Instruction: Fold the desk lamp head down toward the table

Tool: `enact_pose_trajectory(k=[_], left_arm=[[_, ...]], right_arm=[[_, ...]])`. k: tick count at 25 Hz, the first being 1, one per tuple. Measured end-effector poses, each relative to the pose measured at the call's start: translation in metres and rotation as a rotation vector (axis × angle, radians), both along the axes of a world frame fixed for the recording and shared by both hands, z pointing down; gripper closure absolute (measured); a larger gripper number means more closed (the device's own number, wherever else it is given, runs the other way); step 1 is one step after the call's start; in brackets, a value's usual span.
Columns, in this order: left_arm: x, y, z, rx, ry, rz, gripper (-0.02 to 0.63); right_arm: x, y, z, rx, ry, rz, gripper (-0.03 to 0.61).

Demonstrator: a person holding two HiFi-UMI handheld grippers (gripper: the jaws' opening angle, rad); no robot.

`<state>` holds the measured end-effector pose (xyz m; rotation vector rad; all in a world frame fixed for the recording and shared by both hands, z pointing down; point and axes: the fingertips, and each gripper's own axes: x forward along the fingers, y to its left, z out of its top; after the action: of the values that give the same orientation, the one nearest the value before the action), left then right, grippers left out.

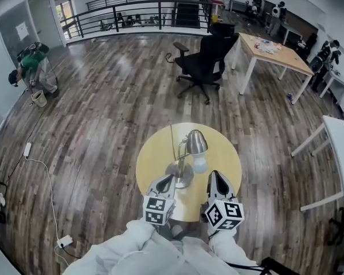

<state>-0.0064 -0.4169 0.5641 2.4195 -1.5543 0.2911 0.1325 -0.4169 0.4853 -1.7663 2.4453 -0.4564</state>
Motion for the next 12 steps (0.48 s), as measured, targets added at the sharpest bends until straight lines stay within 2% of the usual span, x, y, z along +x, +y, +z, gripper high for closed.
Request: enact_pose_trajectory(k=[2, 5, 8, 9, 10, 12], left_arm=[[-0.001, -0.014, 0.018, 0.007, -0.069, 0.043, 0.615], [0.007, -0.036, 0.037, -0.017, -0.09, 0.129, 0.576], [0.013, -0.055, 0.046, -0.019, -0.121, 0.206, 0.529], [0.014, -0.061, 0.049, -0.022, -0.136, 0.231, 0.512], [0.015, -0.066, 0.053, -0.026, -0.148, 0.254, 0.505], [0.018, -0.074, 0.057, -0.032, -0.155, 0.293, 0.504]], right_arm=[[0.004, -0.002, -0.009, 0.016, 0.005, 0.009, 0.566], [0.014, -0.004, -0.024, 0.029, -0.006, -0.006, 0.566], [0.007, -0.005, -0.047, 0.017, -0.038, -0.112, 0.563], [-0.001, -0.006, -0.058, 0.006, -0.029, -0.173, 0.518], [-0.011, -0.007, -0.07, -0.005, -0.012, -0.239, 0.419], [-0.03, -0.009, -0.096, -0.013, 0.038, -0.354, 0.38]])
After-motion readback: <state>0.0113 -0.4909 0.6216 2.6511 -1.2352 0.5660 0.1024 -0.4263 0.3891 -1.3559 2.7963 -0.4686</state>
